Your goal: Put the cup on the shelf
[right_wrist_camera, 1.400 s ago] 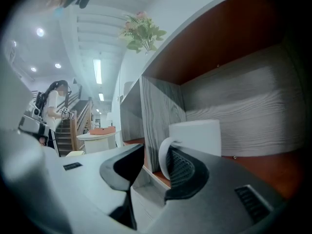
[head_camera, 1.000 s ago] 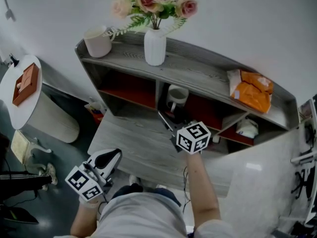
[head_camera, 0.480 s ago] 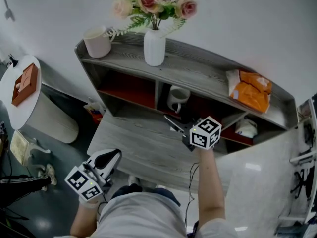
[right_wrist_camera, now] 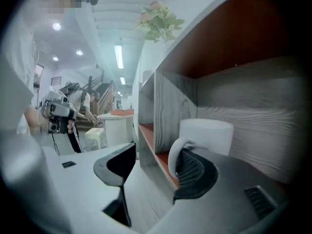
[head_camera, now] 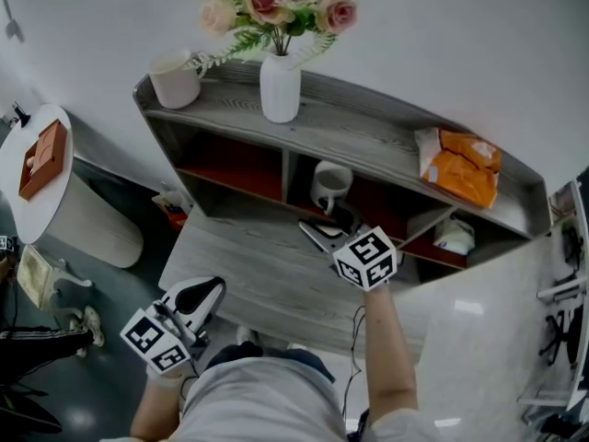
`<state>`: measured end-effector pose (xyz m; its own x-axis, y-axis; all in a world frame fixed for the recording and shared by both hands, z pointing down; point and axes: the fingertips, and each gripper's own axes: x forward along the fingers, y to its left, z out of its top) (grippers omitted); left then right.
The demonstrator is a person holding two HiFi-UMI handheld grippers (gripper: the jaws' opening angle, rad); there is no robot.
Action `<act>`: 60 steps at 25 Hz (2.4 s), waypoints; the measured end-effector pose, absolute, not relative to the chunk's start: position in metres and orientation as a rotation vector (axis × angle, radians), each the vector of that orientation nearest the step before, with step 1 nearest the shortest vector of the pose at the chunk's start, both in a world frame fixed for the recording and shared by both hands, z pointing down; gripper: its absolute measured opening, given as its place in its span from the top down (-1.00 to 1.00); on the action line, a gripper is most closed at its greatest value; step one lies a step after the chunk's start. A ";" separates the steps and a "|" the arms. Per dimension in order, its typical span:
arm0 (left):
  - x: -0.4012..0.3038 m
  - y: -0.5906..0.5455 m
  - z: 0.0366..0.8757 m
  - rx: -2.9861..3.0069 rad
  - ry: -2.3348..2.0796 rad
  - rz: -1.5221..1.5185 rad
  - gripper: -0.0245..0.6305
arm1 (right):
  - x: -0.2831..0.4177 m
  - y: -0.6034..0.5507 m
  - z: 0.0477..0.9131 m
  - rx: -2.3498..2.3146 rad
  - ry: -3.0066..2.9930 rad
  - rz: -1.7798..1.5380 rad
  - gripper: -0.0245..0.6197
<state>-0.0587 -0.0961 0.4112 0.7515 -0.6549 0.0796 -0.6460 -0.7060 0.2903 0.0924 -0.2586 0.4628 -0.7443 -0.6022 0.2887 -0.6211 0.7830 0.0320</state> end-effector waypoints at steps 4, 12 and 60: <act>-0.055 -0.098 0.412 2.655 -0.998 -0.043 0.87 | 0.084 -0.264 0.469 1.056 -2.655 0.147 0.16; -0.050 -0.100 0.412 2.659 -0.979 -0.041 0.87 | 0.071 -0.283 0.463 1.177 -2.706 0.259 0.14; 0.083 -0.128 0.397 2.839 -0.364 -0.005 0.87 | 0.176 -0.133 0.383 1.756 -2.726 0.186 0.77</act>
<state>0.0831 -0.1279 0.3971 0.9683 -0.2480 0.0315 -0.2470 -0.9294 0.2742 0.1756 -0.1333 0.3835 -0.4116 -0.9110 -0.0272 -0.8988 0.4106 -0.1532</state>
